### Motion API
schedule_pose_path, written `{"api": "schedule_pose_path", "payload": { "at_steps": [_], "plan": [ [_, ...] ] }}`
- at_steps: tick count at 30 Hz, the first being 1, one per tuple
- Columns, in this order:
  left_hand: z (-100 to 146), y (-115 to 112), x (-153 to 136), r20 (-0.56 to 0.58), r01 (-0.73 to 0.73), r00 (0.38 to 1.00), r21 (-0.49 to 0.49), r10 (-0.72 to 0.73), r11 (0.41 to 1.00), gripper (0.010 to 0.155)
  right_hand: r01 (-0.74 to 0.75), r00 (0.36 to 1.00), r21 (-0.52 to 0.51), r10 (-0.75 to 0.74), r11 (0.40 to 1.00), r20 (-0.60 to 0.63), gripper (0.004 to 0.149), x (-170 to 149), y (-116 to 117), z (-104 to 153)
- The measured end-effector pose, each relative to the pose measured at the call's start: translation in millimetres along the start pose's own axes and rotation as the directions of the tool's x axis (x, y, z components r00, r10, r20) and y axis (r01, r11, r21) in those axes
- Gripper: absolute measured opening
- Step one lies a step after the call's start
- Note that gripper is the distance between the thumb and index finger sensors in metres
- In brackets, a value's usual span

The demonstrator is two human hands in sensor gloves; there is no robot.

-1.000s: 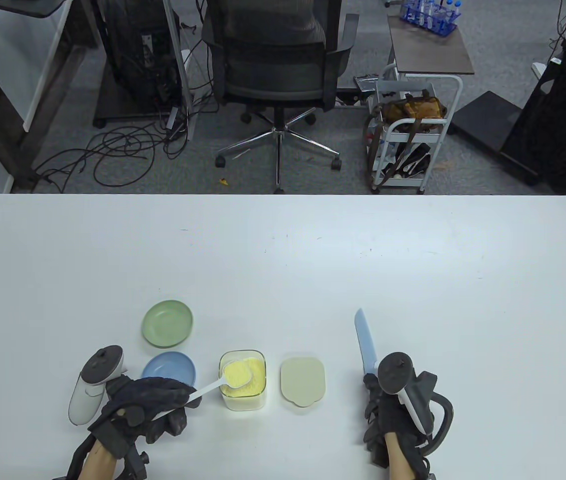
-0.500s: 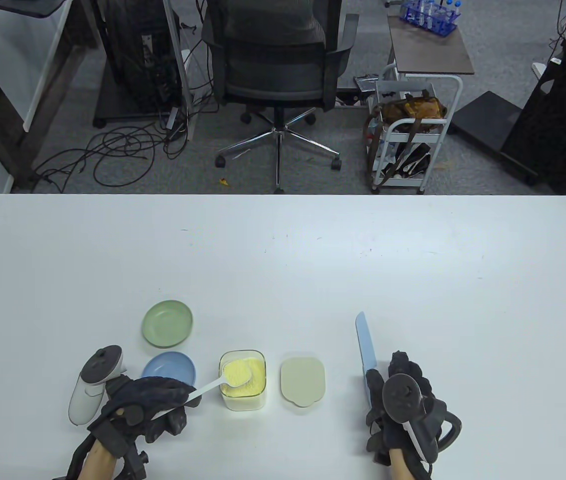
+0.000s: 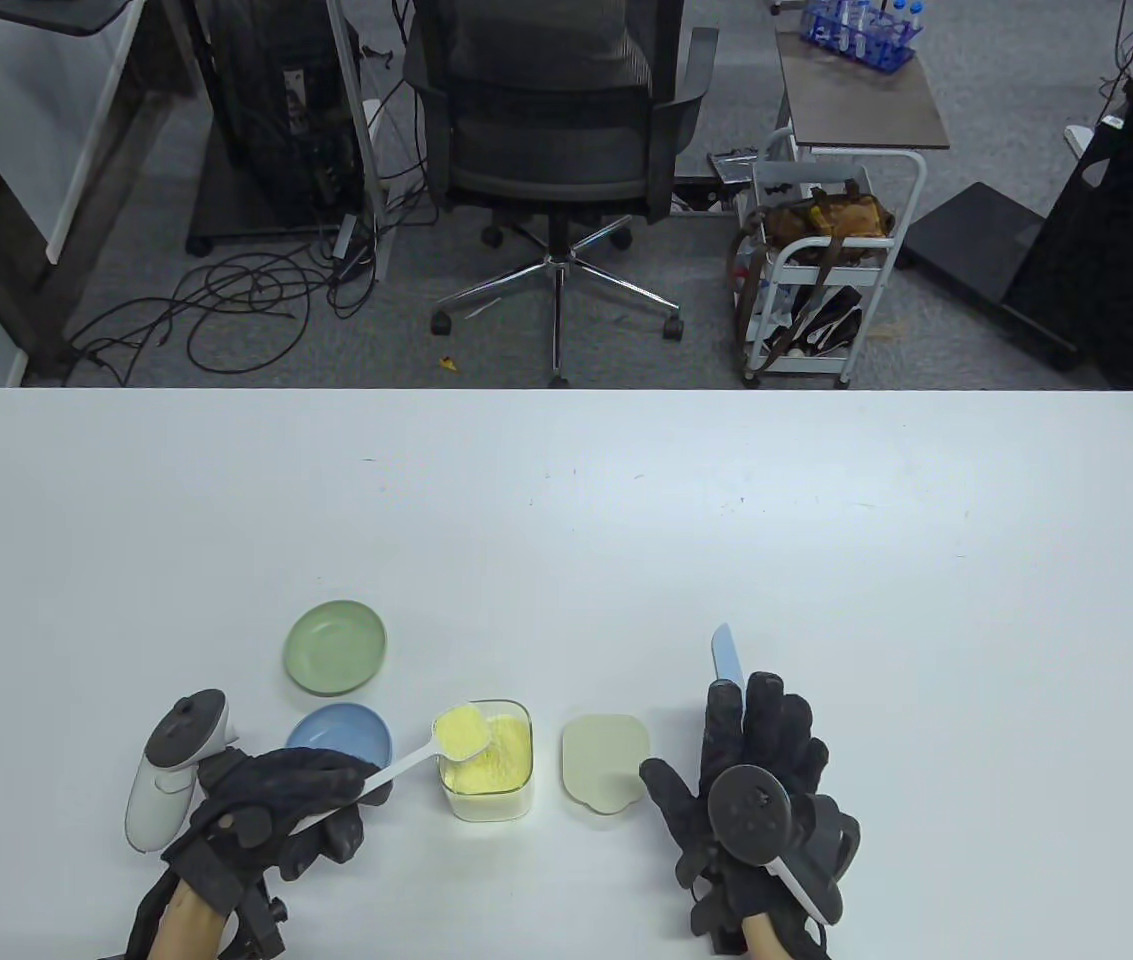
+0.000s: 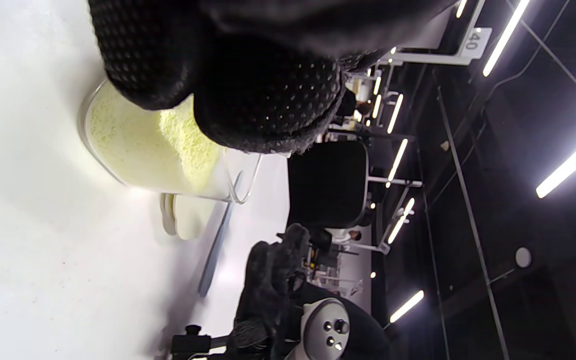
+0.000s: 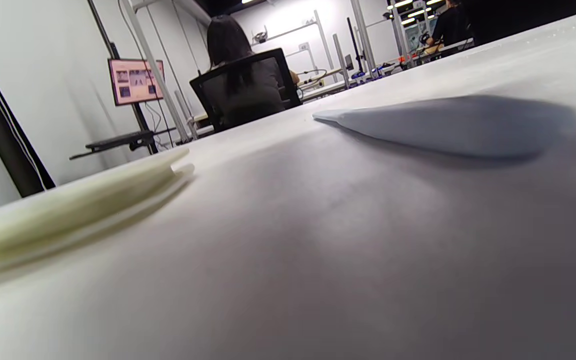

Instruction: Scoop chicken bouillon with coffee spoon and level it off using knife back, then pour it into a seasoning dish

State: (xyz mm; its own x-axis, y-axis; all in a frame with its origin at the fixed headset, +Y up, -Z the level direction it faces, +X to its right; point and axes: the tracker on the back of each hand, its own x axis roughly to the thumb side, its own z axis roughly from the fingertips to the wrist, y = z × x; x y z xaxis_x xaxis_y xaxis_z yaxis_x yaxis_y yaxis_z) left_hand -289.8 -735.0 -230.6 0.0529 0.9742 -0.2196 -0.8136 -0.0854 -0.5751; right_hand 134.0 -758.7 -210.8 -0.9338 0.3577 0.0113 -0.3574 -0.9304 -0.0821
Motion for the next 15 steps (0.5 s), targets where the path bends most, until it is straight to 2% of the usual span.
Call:
{"api": "schedule_pose_path", "payload": {
  "at_steps": [9, 12, 15],
  "plan": [
    [25.7, 36.3, 0.8, 0.033, -0.042, 0.999, 0.160, 0.037, 0.986, 0.047, 0.007, 1.000, 0.008, -0.007, 1.000, -0.009, 0.088, -2.6, 0.2, 0.1],
    [34.8, 49.1, -3.4, -0.006, -0.055, 0.998, 0.203, 0.058, 0.978, 0.047, 0.012, 1.000, -0.005, -0.012, 1.000, -0.009, 0.088, -3.1, -0.8, 0.6],
    [45.1, 61.1, -6.8, -0.089, 0.010, 0.996, 0.215, 0.009, 0.976, 0.047, 0.024, 1.000, -0.014, -0.024, 1.000, -0.013, 0.087, -4.5, -1.7, 0.6]
  ]
}}
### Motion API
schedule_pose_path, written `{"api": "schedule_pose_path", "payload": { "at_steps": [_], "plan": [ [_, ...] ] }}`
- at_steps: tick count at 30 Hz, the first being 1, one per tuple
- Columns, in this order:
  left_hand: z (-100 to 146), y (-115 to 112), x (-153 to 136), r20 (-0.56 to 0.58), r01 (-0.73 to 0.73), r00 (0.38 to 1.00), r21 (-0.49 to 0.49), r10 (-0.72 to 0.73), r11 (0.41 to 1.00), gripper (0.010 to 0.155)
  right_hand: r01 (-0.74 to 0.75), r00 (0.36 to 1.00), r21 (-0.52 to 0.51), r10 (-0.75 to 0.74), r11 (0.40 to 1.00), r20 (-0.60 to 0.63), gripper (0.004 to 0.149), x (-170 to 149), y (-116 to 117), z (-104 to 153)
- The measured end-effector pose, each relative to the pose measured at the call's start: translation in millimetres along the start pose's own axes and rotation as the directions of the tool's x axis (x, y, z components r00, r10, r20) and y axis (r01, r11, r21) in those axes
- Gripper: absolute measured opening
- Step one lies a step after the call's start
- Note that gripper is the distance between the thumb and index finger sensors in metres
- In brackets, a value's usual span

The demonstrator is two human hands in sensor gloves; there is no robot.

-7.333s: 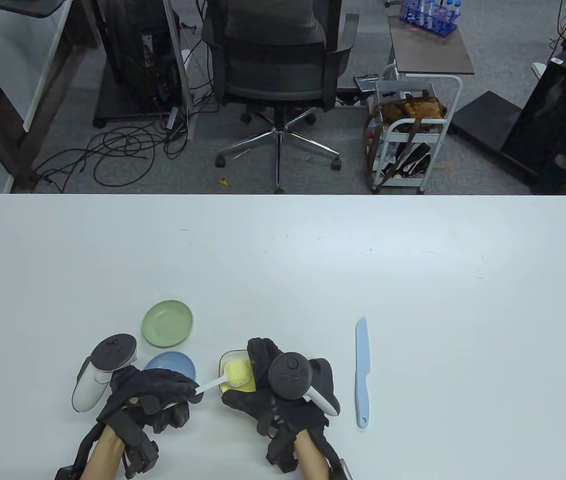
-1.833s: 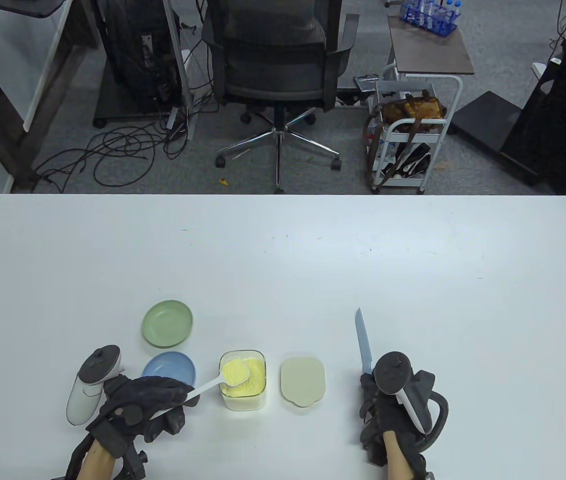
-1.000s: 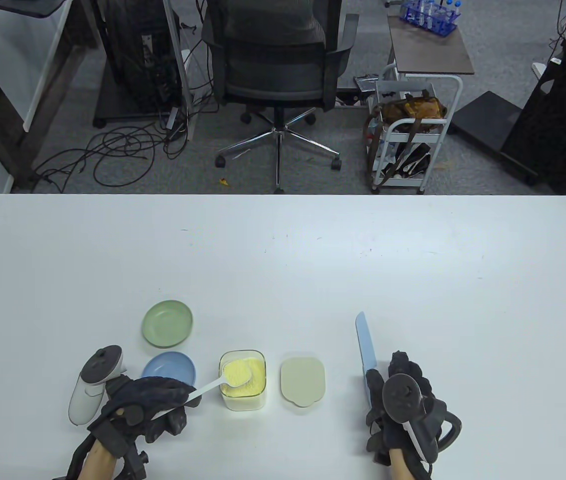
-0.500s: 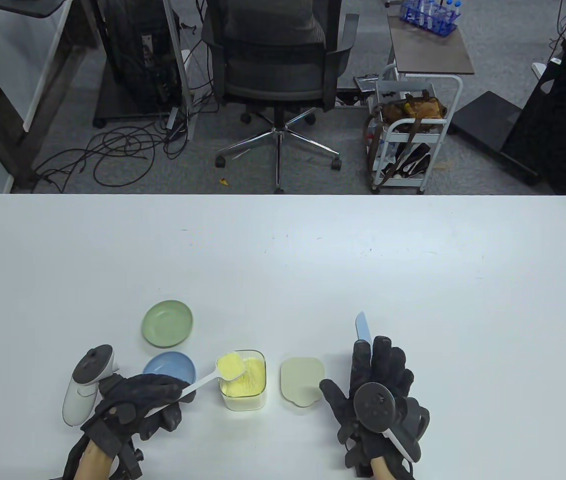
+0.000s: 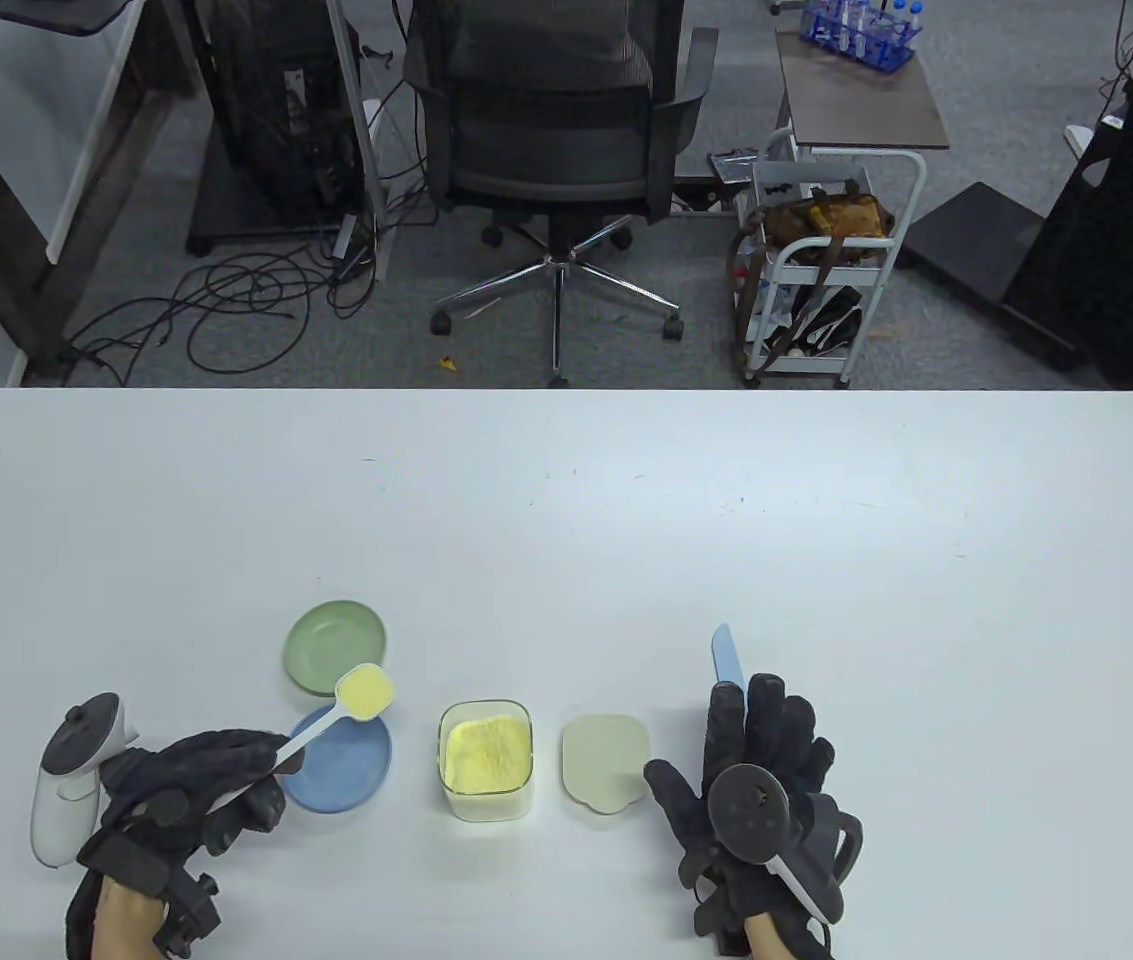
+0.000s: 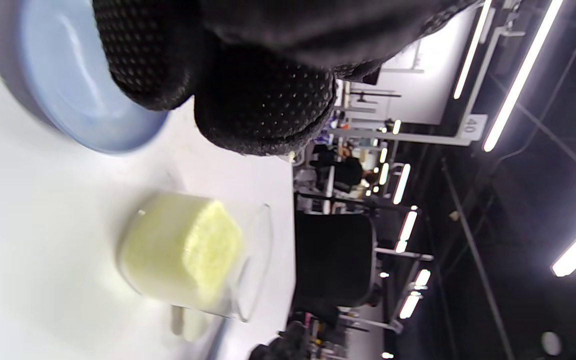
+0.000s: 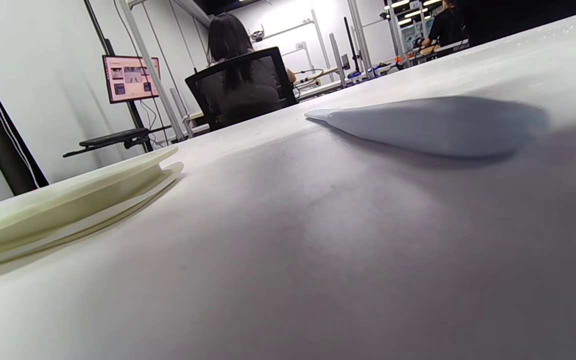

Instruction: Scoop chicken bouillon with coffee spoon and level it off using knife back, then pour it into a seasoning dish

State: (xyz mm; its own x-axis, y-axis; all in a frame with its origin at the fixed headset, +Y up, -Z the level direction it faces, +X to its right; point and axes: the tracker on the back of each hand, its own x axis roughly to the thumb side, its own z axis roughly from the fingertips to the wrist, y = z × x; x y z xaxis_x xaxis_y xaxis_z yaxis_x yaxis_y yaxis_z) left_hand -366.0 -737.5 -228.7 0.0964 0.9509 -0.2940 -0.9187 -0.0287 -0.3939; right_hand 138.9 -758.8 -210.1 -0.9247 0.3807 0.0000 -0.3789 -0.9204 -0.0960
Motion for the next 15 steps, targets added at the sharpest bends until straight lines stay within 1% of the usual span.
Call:
{"api": "schedule_pose_path", "payload": {
  "at_steps": [3, 7, 10, 13, 15],
  "plan": [
    [5.1, 12.2, -6.4, -0.038, 0.010, 0.999, 0.030, -0.009, 0.999, 0.047, 0.008, 1.000, 0.001, -0.008, 1.000, -0.006, 0.087, -1.8, -0.2, -0.4],
    [9.0, 23.6, -14.5, -0.077, -0.025, 0.996, 0.121, 0.035, 0.992, 0.047, 0.017, 1.000, 0.002, -0.017, 1.000, -0.012, 0.087, -3.0, -0.5, -0.8],
    [10.9, 26.2, -15.8, -0.122, 0.023, 0.993, 0.175, -0.002, 0.984, 0.046, 0.017, 1.000, 0.003, -0.017, 1.000, -0.015, 0.087, -3.1, -1.2, -0.8],
    [11.4, 26.9, -16.6, -0.181, 0.091, 0.982, 0.185, -0.057, 0.978, 0.046, 0.023, 1.000, 0.003, -0.023, 1.000, -0.019, 0.087, -4.2, -1.5, -1.0],
    [10.9, 26.6, -17.2, -0.203, 0.112, 0.977, 0.196, -0.072, 0.974, 0.046, 0.026, 0.999, 0.001, -0.026, 1.000, -0.021, 0.087, -4.7, -1.6, -1.1]
  ]
}}
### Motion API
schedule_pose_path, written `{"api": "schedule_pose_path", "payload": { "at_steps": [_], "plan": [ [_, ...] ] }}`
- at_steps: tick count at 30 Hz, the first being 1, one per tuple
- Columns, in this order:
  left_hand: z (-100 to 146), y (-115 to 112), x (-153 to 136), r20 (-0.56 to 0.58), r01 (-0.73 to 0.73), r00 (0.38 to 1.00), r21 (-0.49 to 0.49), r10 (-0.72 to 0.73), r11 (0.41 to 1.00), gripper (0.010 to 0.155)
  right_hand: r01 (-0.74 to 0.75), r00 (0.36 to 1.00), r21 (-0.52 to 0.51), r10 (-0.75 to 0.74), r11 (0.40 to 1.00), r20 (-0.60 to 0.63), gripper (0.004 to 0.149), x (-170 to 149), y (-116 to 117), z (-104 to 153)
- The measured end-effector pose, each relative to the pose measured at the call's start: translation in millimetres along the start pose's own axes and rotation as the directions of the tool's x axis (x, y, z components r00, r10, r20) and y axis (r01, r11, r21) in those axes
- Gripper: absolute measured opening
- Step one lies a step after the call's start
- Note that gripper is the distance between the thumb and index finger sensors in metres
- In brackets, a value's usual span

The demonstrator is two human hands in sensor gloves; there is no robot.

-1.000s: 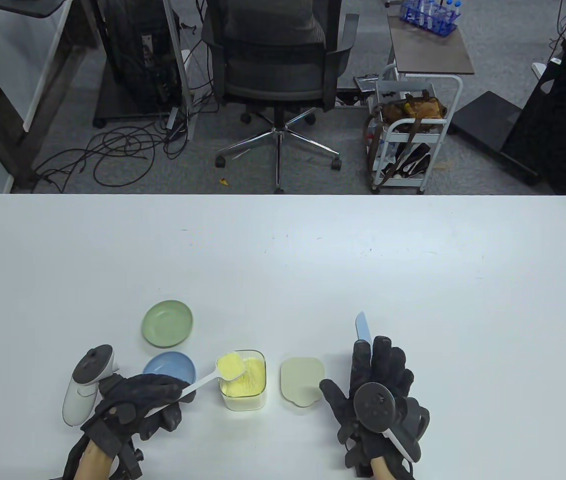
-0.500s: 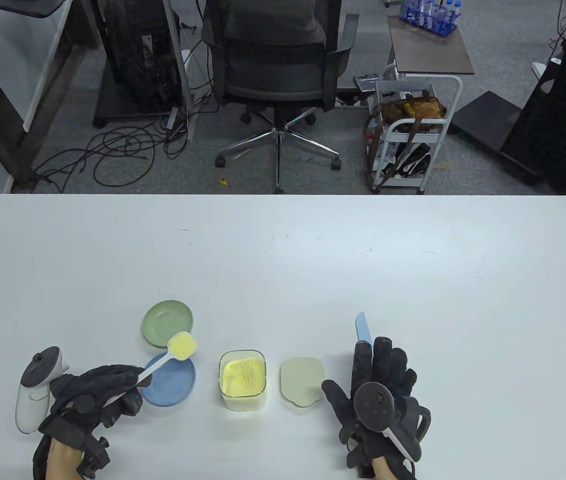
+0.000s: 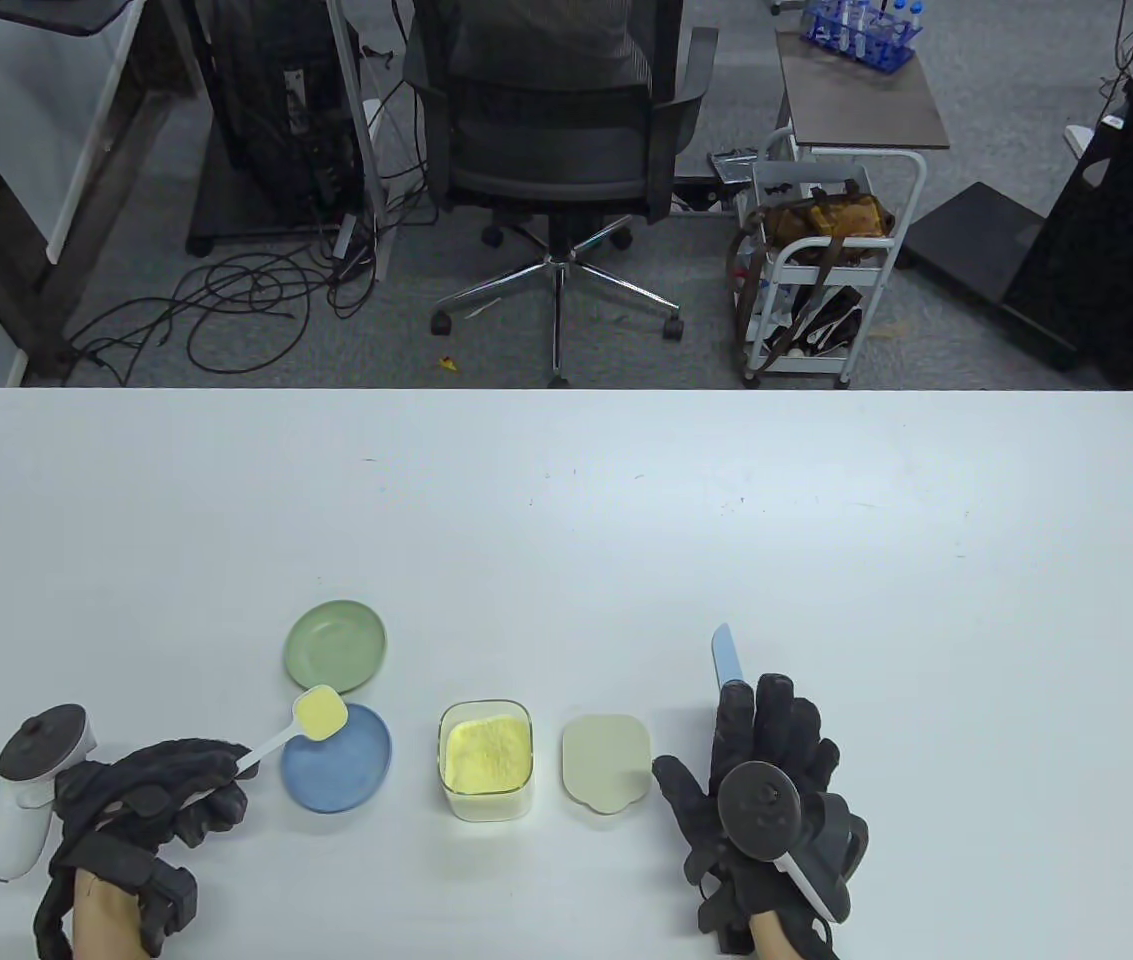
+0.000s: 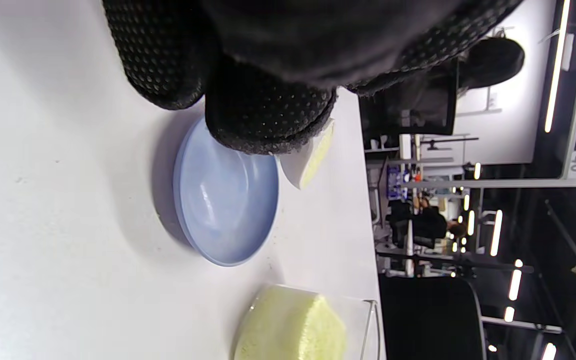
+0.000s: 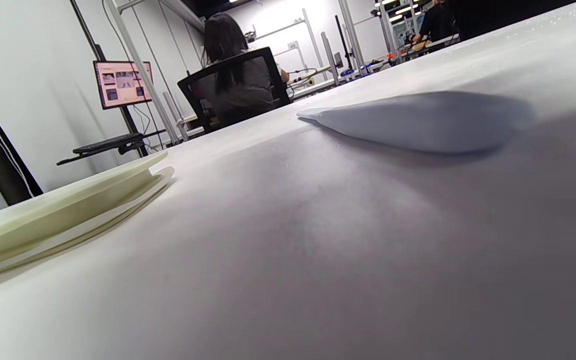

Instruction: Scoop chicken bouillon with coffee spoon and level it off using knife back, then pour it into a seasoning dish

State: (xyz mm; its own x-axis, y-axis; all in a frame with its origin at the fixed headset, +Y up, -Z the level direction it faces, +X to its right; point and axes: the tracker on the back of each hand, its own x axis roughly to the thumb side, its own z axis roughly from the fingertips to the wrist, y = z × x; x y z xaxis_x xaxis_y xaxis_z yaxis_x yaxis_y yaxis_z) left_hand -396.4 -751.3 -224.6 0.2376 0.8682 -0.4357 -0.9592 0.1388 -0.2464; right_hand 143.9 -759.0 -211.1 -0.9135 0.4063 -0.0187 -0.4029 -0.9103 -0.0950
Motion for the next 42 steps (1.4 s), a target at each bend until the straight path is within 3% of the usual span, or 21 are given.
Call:
{"api": "schedule_pose_path", "payload": {
  "at_steps": [7, 20, 42],
  "plan": [
    [-0.8, -0.4, -0.1, -0.063, 0.092, 0.994, 0.060, -0.088, 0.994, 0.045, 0.004, 1.000, 0.002, -0.004, 1.000, -0.001, 0.087, -0.8, -0.1, -0.4],
    [-0.3, -3.5, 4.1, -0.086, 0.197, 0.978, 0.055, -0.192, 0.979, 0.045, 0.008, 1.000, -0.002, -0.008, 1.000, -0.004, 0.086, -2.1, -0.6, -0.6],
    [4.6, -5.2, 12.5, 0.030, 0.185, 0.982, 0.029, -0.185, 0.982, 0.044, 0.016, 1.000, -0.016, -0.017, 1.000, -0.017, 0.086, -5.1, -1.5, -0.4]
  ]
}}
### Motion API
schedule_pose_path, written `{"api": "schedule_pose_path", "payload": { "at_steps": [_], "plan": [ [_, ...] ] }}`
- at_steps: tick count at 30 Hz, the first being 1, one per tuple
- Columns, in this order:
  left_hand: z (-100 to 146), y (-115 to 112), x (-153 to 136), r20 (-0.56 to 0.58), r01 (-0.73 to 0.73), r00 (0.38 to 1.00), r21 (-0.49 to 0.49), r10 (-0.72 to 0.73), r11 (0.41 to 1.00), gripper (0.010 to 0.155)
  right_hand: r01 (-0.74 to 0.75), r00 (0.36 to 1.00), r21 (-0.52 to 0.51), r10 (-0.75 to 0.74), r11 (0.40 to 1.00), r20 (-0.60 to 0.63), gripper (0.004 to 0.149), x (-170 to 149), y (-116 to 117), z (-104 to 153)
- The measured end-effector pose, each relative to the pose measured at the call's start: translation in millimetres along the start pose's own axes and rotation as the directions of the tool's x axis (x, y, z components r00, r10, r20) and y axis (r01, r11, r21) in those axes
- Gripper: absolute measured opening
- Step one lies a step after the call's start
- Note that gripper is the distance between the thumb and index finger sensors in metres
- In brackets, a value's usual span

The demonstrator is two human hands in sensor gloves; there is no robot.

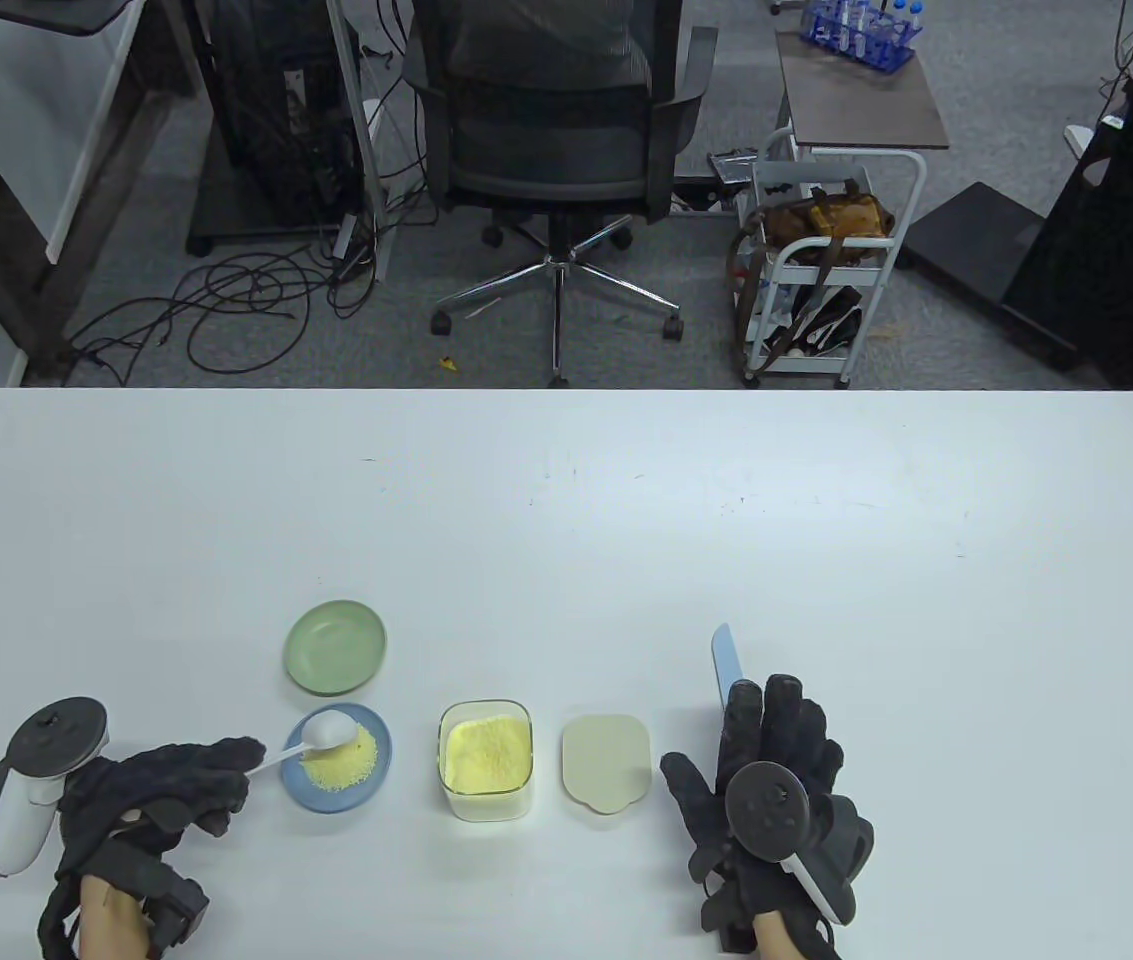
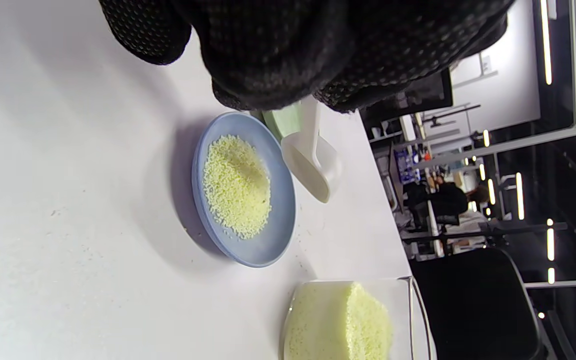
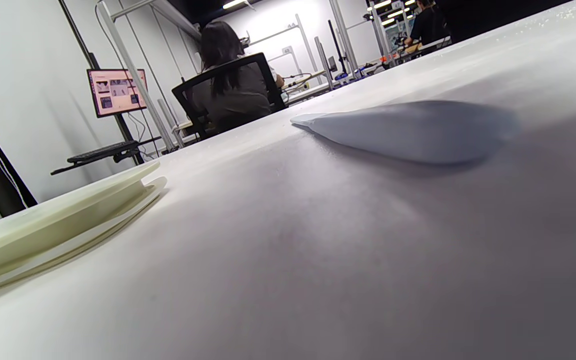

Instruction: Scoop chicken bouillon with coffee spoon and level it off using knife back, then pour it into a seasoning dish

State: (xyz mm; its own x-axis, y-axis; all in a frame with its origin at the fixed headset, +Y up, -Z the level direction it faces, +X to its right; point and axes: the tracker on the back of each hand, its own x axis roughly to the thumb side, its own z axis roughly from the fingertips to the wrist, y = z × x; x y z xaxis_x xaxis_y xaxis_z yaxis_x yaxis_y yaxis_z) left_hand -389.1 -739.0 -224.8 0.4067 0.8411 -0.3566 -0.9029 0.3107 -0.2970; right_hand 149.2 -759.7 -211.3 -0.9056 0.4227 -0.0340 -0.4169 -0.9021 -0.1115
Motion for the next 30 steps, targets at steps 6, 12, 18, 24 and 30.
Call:
{"api": "schedule_pose_path", "payload": {
  "at_steps": [6, 12, 18, 24, 30],
  "plan": [
    [-1.3, -1.8, -1.0, 0.052, -0.088, 0.995, -0.048, 0.091, 0.995, 0.045, -0.003, 1.000, 0.000, 0.003, 1.000, -0.001, 0.086, -0.1, -0.3, 0.2],
    [-5.7, -5.3, -3.9, 0.082, -0.192, 0.976, -0.108, 0.201, 0.975, 0.046, 0.006, 1.000, -0.002, -0.006, 1.000, 0.006, 0.086, 0.3, -0.8, 0.1],
    [-8.2, -7.7, -3.6, 0.094, -0.213, 0.969, -0.154, 0.229, 0.965, 0.047, 0.128, 0.983, -0.020, -0.124, 0.992, 0.137, 0.090, 29.1, -11.6, 8.2],
    [-9.5, -9.3, -2.5, 0.110, -0.224, 0.963, -0.172, 0.244, 0.959, 0.047, 0.171, 0.912, 0.139, -0.210, 0.976, 0.352, 0.096, 112.9, -11.2, 4.6],
    [-10.9, -12.2, -1.5, 0.123, -0.243, 0.955, -0.201, 0.270, 0.949, 0.047, 0.038, 0.921, 0.519, -0.232, 0.854, 0.313, 0.105, 154.2, 36.1, -17.0]
  ]
}}
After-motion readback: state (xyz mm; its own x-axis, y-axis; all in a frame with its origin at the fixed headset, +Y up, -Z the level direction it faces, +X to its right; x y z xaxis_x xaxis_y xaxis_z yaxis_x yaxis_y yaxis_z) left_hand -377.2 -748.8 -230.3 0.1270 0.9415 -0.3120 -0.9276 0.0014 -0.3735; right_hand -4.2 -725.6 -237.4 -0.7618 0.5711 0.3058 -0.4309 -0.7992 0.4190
